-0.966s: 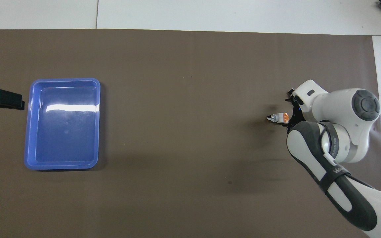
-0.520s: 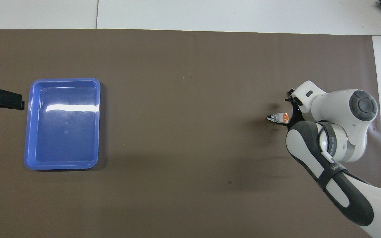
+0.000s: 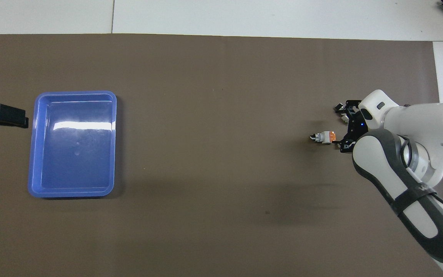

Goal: Turn and place switch with both arms
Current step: 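Reach the right gripper down over the orange-topped switch, then close the right gripper on the orange-topped switch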

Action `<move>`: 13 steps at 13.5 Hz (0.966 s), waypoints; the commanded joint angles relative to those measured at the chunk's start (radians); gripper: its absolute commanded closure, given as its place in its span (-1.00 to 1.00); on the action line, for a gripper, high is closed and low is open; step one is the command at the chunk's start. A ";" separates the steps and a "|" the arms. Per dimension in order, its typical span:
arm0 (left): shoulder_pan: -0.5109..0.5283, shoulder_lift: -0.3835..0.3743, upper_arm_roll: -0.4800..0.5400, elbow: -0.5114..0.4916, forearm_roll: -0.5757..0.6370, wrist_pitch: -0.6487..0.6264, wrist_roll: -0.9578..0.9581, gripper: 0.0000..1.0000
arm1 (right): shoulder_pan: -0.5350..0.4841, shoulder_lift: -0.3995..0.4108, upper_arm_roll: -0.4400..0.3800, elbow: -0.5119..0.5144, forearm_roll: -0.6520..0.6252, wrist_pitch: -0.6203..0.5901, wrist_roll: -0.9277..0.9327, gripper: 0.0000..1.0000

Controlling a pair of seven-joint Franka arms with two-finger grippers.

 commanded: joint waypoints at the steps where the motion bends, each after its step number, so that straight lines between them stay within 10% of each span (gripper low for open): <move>1: 0.009 -0.021 -0.005 -0.025 0.003 0.006 0.002 -1.00 | -0.020 -0.007 0.001 -0.003 0.014 -0.025 -0.044 -0.98; 13: 0.009 -0.024 -0.005 -0.025 0.003 -0.011 0.001 -1.00 | 0.020 0.008 0.002 -0.089 -0.004 0.119 -0.095 -0.98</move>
